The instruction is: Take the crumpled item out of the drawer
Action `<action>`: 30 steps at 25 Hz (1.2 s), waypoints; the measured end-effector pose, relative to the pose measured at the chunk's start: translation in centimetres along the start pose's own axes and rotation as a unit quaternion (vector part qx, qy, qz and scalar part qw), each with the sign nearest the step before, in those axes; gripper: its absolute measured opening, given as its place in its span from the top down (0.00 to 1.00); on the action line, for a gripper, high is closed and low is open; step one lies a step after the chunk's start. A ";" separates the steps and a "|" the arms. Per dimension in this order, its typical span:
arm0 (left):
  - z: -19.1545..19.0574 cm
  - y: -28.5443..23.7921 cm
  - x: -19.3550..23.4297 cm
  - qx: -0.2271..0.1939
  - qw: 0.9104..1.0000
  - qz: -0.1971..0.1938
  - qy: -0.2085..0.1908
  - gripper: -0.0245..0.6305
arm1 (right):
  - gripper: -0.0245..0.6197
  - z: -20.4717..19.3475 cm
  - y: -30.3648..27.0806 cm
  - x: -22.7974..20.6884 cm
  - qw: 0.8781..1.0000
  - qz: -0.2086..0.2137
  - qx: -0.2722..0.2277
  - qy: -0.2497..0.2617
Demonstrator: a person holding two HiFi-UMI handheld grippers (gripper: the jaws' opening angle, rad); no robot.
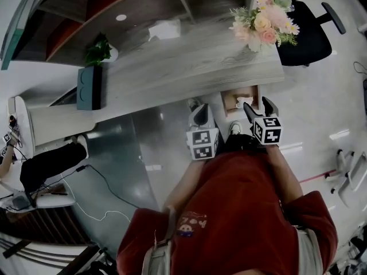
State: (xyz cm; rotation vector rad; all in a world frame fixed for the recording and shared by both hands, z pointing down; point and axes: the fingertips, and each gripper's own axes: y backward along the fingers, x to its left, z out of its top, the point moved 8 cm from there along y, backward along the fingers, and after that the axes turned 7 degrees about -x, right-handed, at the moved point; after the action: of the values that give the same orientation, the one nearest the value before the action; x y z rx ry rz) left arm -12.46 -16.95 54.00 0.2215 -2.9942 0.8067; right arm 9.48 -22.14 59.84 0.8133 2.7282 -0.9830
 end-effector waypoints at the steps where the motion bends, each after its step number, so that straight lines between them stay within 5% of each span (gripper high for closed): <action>1: -0.4 -0.1 0.1 0.005 1.000 -0.002 0.001 0.96 | 0.46 -0.5 -0.3 0.1 1.000 0.000 0.007 -0.001; 30: -10.4 -7.1 2.9 0.128 0.989 -0.069 -0.003 0.96 | 0.46 -12.5 -11.8 -3.1 0.980 -0.065 0.169 -0.078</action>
State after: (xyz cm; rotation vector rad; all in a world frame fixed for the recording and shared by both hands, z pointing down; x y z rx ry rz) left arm -14.38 -18.15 66.69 0.4331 -2.8337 1.1719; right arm 6.62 -23.30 76.99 0.5750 2.5435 -1.4989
